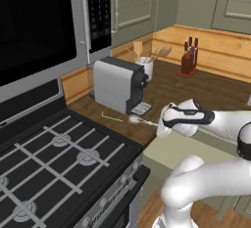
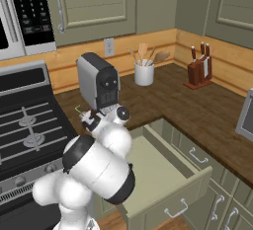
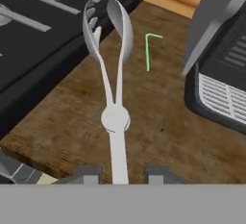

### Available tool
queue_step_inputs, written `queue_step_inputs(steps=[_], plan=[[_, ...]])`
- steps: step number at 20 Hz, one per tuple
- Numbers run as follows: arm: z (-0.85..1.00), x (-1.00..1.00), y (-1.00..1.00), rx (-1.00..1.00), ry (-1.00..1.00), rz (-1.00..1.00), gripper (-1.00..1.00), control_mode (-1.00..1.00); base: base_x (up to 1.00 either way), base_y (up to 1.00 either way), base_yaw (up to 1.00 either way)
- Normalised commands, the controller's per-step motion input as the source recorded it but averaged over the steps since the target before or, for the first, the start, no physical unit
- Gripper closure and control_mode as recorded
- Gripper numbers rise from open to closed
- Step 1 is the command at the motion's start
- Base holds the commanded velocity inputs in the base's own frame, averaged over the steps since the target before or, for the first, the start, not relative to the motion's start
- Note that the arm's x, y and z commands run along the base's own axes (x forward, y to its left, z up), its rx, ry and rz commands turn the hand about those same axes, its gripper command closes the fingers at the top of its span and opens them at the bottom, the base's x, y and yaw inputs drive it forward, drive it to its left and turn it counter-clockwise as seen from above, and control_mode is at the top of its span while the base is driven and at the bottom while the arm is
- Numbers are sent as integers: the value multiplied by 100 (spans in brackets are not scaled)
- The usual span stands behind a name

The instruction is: Pick the tongs from the drawer and place it on the counter.

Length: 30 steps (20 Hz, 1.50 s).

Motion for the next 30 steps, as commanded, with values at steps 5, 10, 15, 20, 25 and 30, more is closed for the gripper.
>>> queue_step_inputs(steps=[5, 10, 15, 20, 25, 30], plan=[[15, 68, 68, -1, 7, -18, 100, -100, 0, 0, 0], [-15, 44, 40, -3, 4, -6, 100, -100, 0, 0, 0], [-48, 28, 15, 0, 0, 0, 100, -100, 0, 0, 0], [-61, 39, 1, 0, 0, 0, 100, -100, 0, 0, 0], [-97, 3, -5, 0, 0, 0, 100, -100, 0, 0, 0], [-48, 8, -1, 0, 0, 0, -100, -100, 0, 0, 0]])
